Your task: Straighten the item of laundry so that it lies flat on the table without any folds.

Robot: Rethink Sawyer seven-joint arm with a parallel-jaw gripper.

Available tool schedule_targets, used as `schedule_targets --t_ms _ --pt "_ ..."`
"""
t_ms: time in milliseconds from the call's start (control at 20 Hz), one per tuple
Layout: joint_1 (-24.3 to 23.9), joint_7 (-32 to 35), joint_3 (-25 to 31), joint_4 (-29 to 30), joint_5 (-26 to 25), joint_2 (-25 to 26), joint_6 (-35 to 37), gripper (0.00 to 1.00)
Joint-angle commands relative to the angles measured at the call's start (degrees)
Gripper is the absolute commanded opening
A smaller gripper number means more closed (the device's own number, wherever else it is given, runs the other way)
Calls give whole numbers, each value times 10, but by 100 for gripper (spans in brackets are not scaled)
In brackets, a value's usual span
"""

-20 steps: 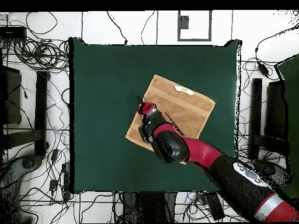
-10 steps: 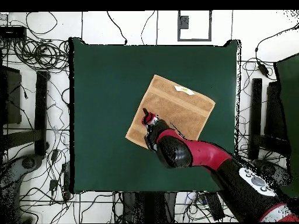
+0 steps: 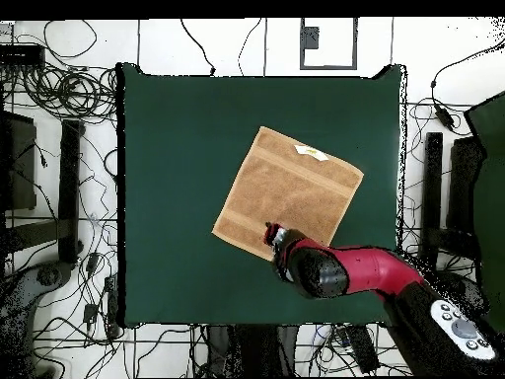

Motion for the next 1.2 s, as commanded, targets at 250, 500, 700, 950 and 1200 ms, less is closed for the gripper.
schedule_targets --t_ms 250,500,700,950,1200 --pt "26 -36 -16 -2 1 -66 141 100" --pt "55 40 -82 89 2 -133 124 100" --pt "96 78 -167 108 -40 -172 109 100" --pt "124 111 -257 68 -95 -152 25 100" --pt "67 53 -260 -30 -135 -24 -97 100"
